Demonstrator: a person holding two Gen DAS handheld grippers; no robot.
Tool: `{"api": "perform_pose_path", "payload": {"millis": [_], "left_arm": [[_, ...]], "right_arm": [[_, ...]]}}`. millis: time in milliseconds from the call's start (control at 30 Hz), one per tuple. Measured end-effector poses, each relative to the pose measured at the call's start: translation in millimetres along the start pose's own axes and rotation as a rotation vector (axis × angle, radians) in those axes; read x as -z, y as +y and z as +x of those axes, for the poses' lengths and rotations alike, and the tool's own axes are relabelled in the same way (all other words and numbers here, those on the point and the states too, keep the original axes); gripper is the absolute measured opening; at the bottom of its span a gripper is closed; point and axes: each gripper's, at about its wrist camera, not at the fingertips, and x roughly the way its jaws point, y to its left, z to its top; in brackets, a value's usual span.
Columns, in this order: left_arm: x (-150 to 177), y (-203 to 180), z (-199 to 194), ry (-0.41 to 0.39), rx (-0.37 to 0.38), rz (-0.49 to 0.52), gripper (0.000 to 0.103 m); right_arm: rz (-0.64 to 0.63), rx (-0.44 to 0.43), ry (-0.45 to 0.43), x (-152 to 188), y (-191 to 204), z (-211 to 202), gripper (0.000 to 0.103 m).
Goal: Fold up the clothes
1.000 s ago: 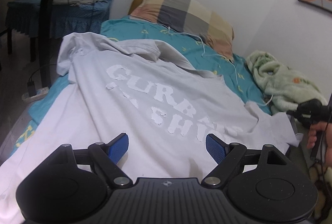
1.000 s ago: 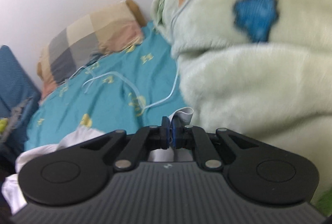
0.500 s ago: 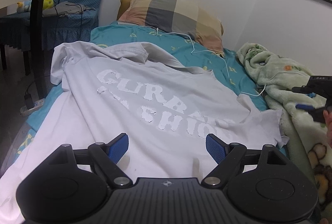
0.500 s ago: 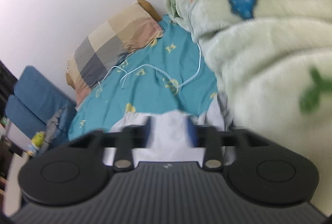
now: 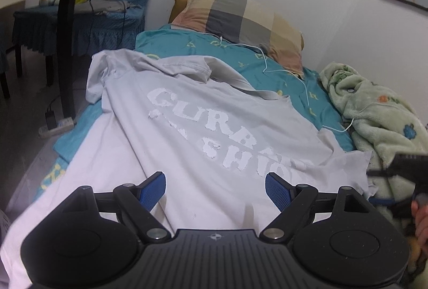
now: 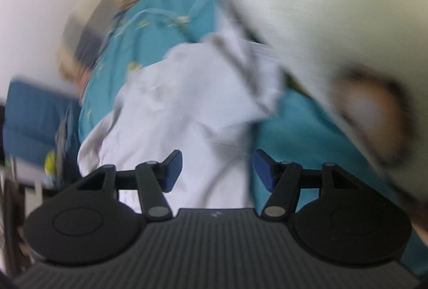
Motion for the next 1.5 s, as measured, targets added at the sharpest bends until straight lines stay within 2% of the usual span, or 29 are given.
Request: {"api": "perform_pose_path", "payload": {"millis": [167,267,367,600,667,767,800,833,867,900,933,967,1100,1167,1267,1367,1433,1500], "left_arm": [[-46.6,-15.6,30.6,-0.061,-0.026,0.267,0.088],[-78.1,-21.9,70.8,-0.103,-0.036,0.431,0.092],[-103.2,-25.7,131.4,-0.099,-0.062,0.585,0.093],[-151.8,-6.5,257.6,-0.063,-0.089,0.675,0.093],[-156.6,-0.9,284.3,-0.020,-0.078,0.693,0.088],[-159.9,8.7,314.5,0.053,-0.045,0.698,0.069],[-160.8,11.1,316.2,0.060,-0.010,0.683,0.052],[-162.6,12.1,315.8,0.057,0.003,0.666,0.031],[-165.5,13.3,314.8,0.051,-0.012,0.646,0.018],[-169.6,14.6,312.7,0.043,-0.025,0.625,0.004],[-176.7,16.1,307.6,0.029,-0.029,0.600,0.004],[-183.8,17.5,302.4,0.015,-0.034,0.574,0.004],[-225.8,15.7,277.3,-0.076,-0.058,0.484,0.004],[-249.6,9.0,273.4,-0.117,-0.093,0.479,0.004],[-284.9,-0.1,269.3,-0.174,-0.145,0.468,0.003],[-314.6,0.8,291.2,-0.199,-0.191,0.424,0.004],[-324.9,8.4,320.0,-0.195,-0.220,0.395,0.003],[-328.7,22.1,353.0,-0.168,-0.227,0.360,0.004]], "right_arm": [[-0.446,0.000,-0.110,-20.4,71.2,20.2,0.063],[-0.579,-0.059,-0.091,-41.8,93.0,56.3,0.063],[-0.678,-0.091,-0.075,-60.6,110.8,98.8,0.062],[-0.910,-0.109,-0.041,-95.4,152.4,201.0,0.062],[-0.930,-0.123,-0.023,-101.9,159.3,225.9,0.062],[-0.914,-0.120,-0.010,-106.4,162.3,251.5,0.063],[-0.930,-0.116,-0.031,-104.5,162.4,252.0,0.061],[-0.944,-0.111,-0.051,-102.9,162.5,252.1,0.053],[-0.943,-0.102,-0.068,-102.3,162.7,250.5,0.036],[-0.939,-0.096,-0.082,-102.0,162.8,248.5,0.026],[-0.925,-0.100,-0.088,-102.4,162.9,244.9,0.013],[-0.930,-0.098,-0.108,-100.8,165.5,239.2,0.011],[-0.982,-0.087,-0.235,-98.1,191.0,210.6,0.010],[-0.980,-0.086,-0.293,-102.4,208.9,197.0,0.009],[-1.010,-0.041,-0.403,-109.7,241.6,188.3,0.006],[-0.960,-0.014,-0.473,-134.4,266.8,199.9,0.003],[-0.922,-0.002,-0.480,-152.3,272.7,219.2,0.003],[-0.886,-0.010,-0.447,-164.1,264.8,244.2,0.003]]}}
